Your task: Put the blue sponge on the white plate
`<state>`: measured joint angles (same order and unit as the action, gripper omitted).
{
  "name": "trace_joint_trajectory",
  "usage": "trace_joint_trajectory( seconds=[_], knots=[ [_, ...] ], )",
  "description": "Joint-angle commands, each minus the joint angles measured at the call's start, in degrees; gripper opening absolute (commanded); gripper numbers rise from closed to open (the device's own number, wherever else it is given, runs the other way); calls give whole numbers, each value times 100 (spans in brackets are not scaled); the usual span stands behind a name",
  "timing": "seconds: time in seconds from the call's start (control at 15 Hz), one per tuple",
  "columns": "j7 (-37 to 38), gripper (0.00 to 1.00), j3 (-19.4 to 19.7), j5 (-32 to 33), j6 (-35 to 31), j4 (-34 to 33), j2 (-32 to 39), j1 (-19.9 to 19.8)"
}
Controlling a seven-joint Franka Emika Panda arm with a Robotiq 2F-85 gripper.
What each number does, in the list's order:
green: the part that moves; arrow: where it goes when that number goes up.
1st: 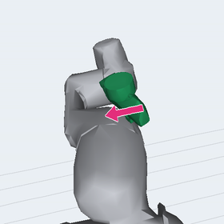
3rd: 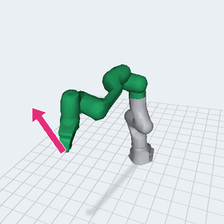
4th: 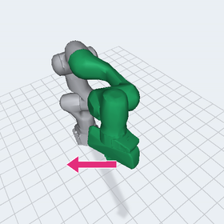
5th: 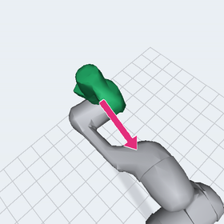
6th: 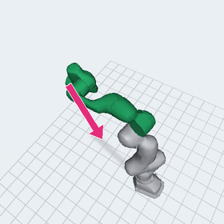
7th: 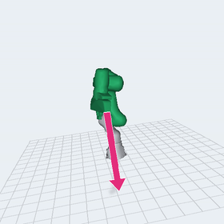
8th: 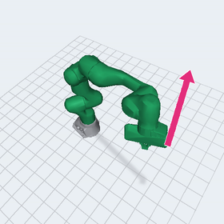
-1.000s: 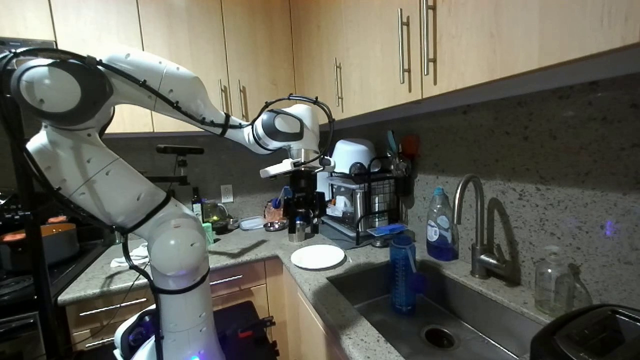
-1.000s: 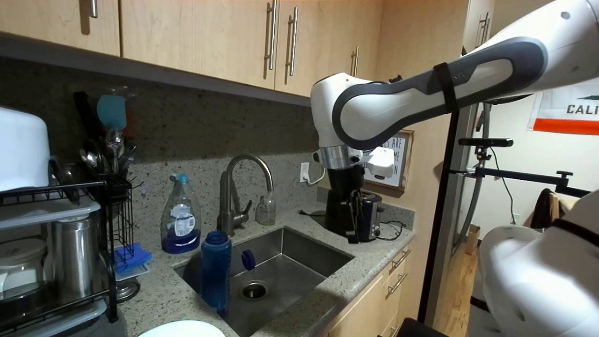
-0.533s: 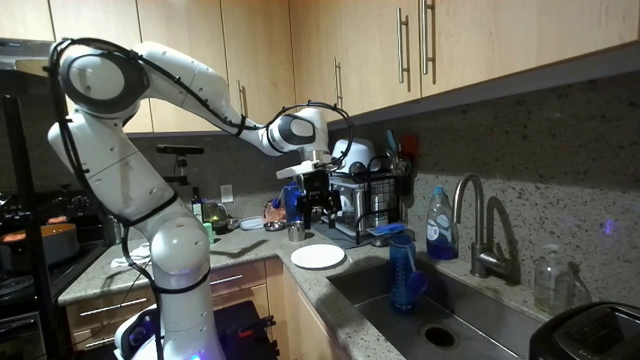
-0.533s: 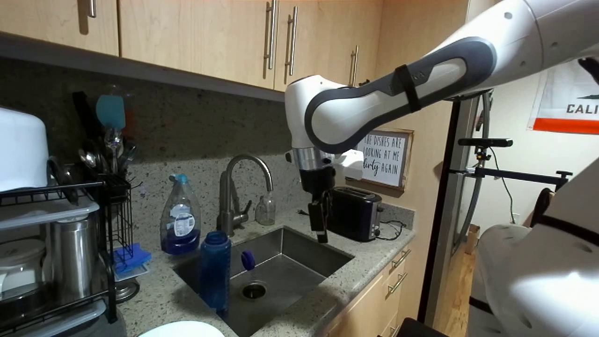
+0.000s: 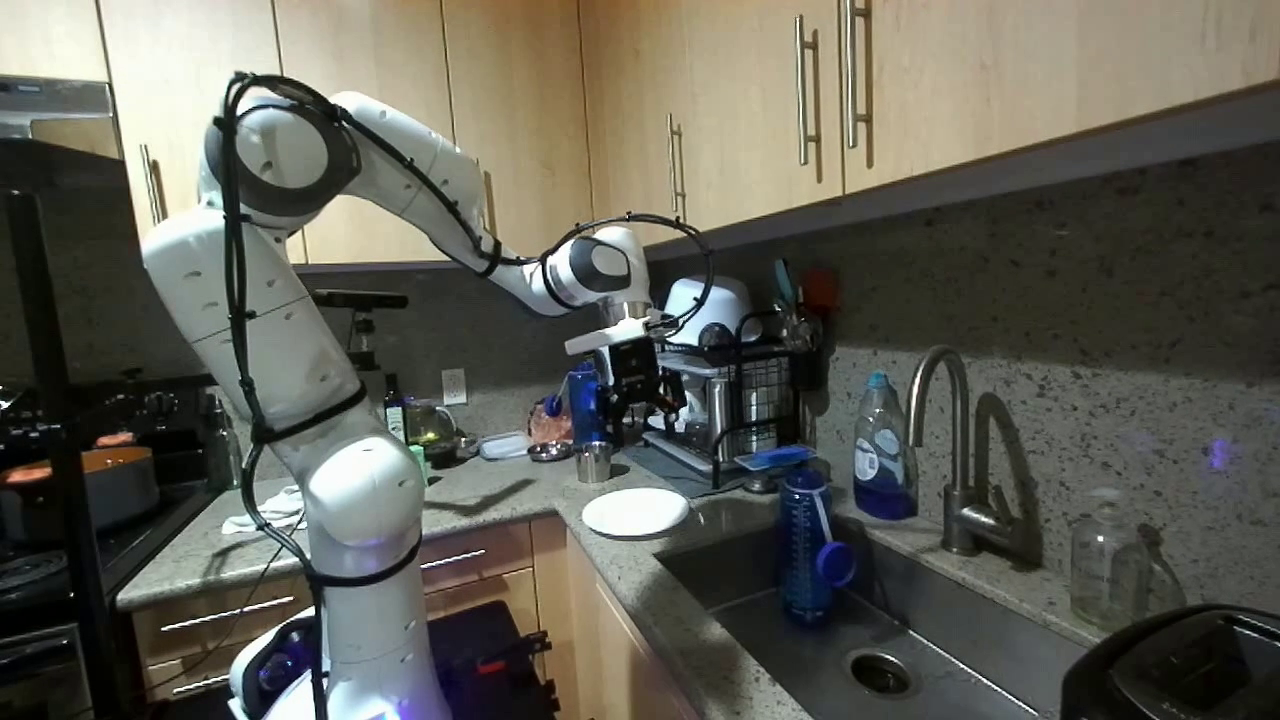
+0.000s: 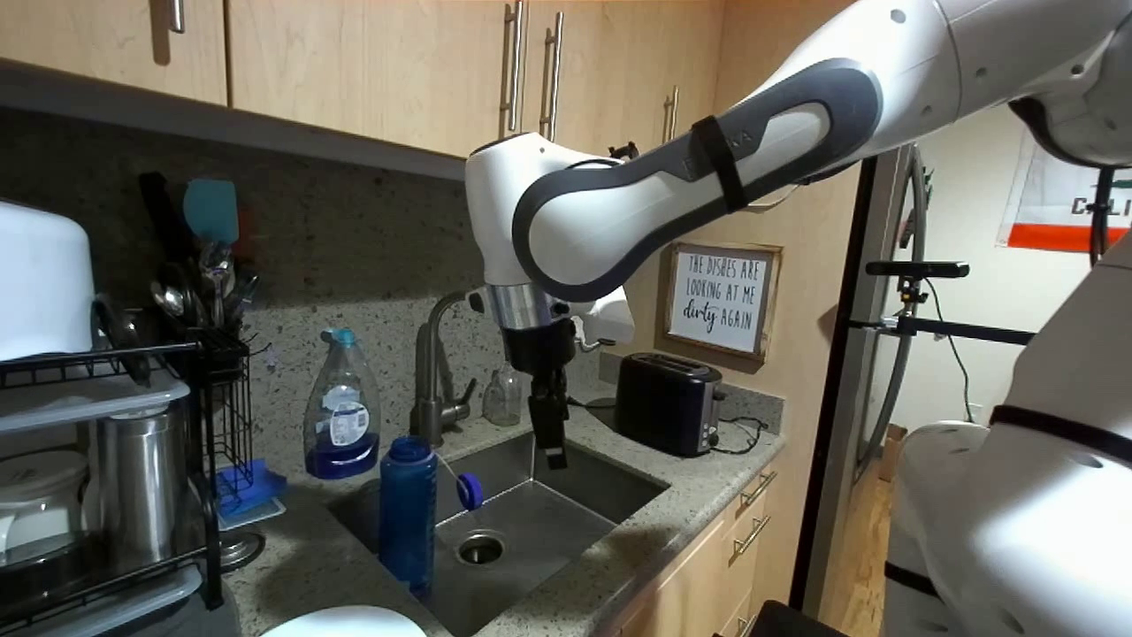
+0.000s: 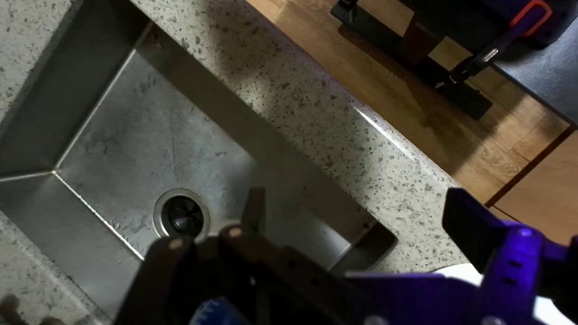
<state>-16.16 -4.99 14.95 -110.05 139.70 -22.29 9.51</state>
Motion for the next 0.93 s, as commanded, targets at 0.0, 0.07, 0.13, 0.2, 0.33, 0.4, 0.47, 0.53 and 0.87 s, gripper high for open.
trace_joint_trajectory(
  seconds=[0.0,0.07,0.13,0.2,0.33,0.4,0.47,0.53,0.87],
  knots=[
    [-4,100,-38,-2,8,-8,1,-9],
    [-4,100,-40,1,8,-8,1,-9],
    [-4,100,-37,3,8,-8,1,-10],
    [-4,100,-34,3,8,-8,1,-11],
    [-124,100,40,-167,-211,143,-64,35],
    [-234,100,97,-173,-269,-55,164,-4],
    [-334,100,111,-167,-393,-127,287,6],
    [-414,100,127,-155,-496,-206,406,5],
    [-966,100,174,31,-922,-1001,1306,-92]
  ],
)
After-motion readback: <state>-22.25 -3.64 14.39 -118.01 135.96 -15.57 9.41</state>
